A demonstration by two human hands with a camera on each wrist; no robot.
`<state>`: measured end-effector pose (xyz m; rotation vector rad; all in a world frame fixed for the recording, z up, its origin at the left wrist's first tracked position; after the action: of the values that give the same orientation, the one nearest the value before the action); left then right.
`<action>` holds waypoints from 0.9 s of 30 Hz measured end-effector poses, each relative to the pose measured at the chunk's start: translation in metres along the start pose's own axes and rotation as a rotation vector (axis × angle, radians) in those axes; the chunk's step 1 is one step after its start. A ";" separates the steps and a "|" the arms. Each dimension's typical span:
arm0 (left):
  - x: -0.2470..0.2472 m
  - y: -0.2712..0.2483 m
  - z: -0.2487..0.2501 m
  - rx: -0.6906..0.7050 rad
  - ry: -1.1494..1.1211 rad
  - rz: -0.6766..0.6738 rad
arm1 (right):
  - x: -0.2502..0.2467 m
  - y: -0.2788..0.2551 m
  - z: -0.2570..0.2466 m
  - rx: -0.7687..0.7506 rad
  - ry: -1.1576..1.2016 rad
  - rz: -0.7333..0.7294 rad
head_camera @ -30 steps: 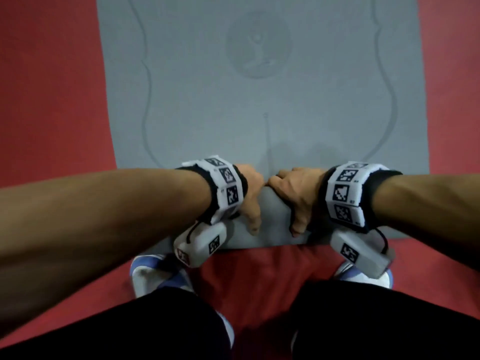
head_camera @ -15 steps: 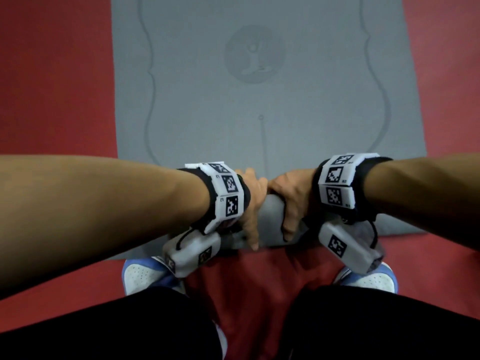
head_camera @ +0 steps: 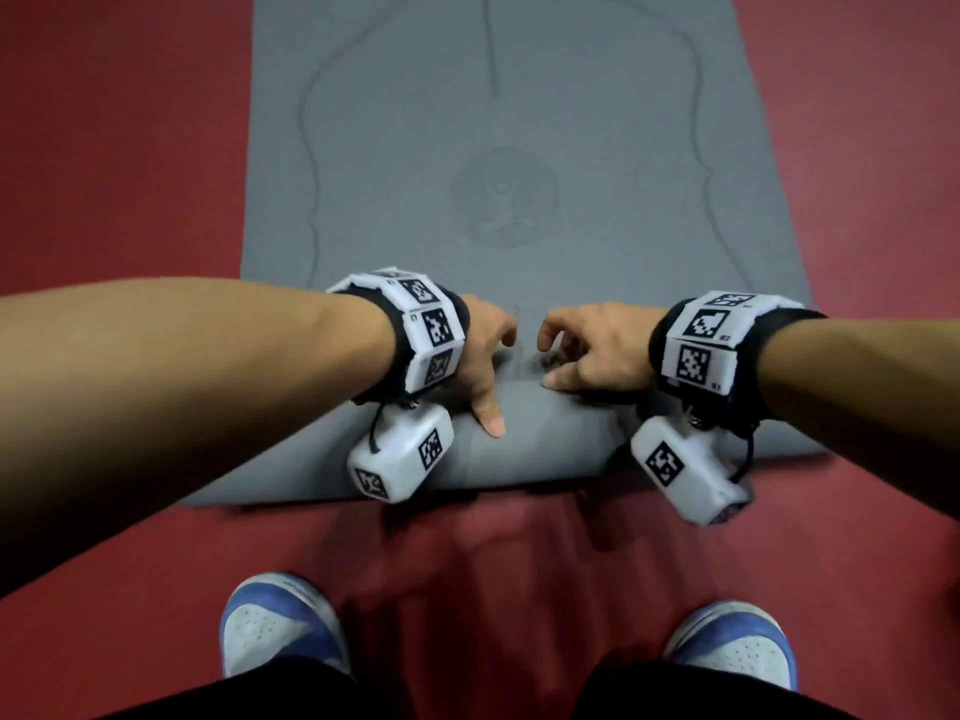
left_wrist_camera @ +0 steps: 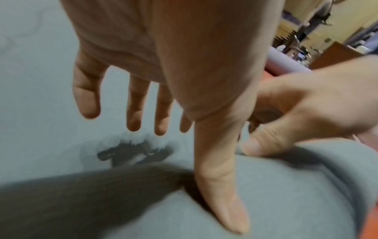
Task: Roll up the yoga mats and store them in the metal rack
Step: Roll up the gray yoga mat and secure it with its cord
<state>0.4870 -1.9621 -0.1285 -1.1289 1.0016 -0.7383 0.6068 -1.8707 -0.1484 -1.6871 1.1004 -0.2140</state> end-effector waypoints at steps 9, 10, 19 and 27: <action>-0.019 -0.002 -0.032 -0.003 -0.009 0.202 | 0.000 0.004 -0.006 0.032 -0.269 0.029; -0.014 -0.001 -0.032 0.015 0.009 0.247 | -0.005 0.003 -0.005 0.035 -0.246 0.070; -0.004 0.006 0.004 0.082 0.094 0.470 | -0.050 0.001 -0.003 0.188 -0.207 0.417; -0.021 0.016 -0.005 -0.003 0.059 0.316 | -0.050 0.000 -0.006 0.139 -0.370 0.386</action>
<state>0.4740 -1.9410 -0.1383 -0.9271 1.1977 -0.5174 0.5750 -1.8373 -0.1277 -1.2948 1.0751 0.2535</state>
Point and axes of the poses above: each hand's wrist, its own y-axis towards the middle knuckle, its own x-axis out of the palm, z = x × y, the point moved 1 cm from there along y, towards the middle knuckle, and after that the axes turned 14 degrees about -z, right-handed, at the moved point
